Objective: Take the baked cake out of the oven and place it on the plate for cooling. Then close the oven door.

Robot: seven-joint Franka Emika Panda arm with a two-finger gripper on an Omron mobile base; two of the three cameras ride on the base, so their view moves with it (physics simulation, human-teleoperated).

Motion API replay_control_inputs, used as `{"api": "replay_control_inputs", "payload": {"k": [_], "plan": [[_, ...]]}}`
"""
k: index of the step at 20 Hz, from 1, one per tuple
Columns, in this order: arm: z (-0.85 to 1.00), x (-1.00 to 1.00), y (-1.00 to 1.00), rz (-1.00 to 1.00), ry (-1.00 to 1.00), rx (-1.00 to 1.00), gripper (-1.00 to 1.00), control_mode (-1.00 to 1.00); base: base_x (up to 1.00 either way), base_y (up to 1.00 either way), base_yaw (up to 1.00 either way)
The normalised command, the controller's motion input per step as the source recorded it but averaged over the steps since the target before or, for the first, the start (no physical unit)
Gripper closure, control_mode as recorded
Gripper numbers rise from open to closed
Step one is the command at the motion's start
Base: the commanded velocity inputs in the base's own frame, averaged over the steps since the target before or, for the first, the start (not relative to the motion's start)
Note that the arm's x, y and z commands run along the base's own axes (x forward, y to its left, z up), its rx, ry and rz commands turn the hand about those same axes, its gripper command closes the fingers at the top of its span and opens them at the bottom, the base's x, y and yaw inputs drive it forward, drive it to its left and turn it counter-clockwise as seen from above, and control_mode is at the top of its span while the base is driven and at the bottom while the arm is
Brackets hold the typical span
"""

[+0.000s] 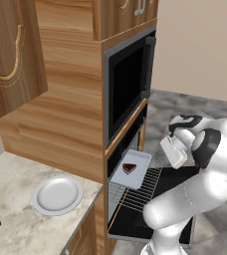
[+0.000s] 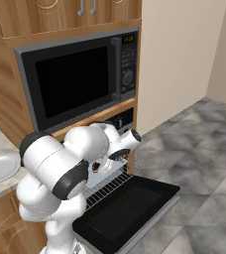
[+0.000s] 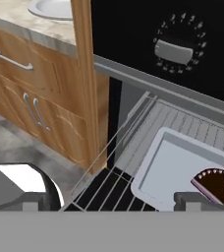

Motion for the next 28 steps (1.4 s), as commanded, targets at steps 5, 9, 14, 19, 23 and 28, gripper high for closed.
{"api": "replay_control_inputs", "payload": {"k": [5,9,14,19,23,28], "plan": [[-0.20,0.15,0.18,0.08,-0.02,0.00,-1.00,-1.00,0.00,0.00,0.00],[-0.22,0.12,0.14,0.09,-0.02,0.01,-1.00,-1.00,0.00,0.00,0.00],[-0.18,0.15,0.11,0.06,-0.01,0.03,-1.00,-1.00,0.00,0.00,0.00],[-0.21,0.26,0.09,0.01,0.00,0.05,-1.00,-1.00,0.00,0.00,0.00],[-0.26,0.33,0.06,0.00,0.00,0.05,-1.00,-1.00,0.00,0.00,0.00],[-0.25,0.44,0.01,0.00,0.00,0.05,-1.00,-1.00,0.00,0.00,0.00]]}}
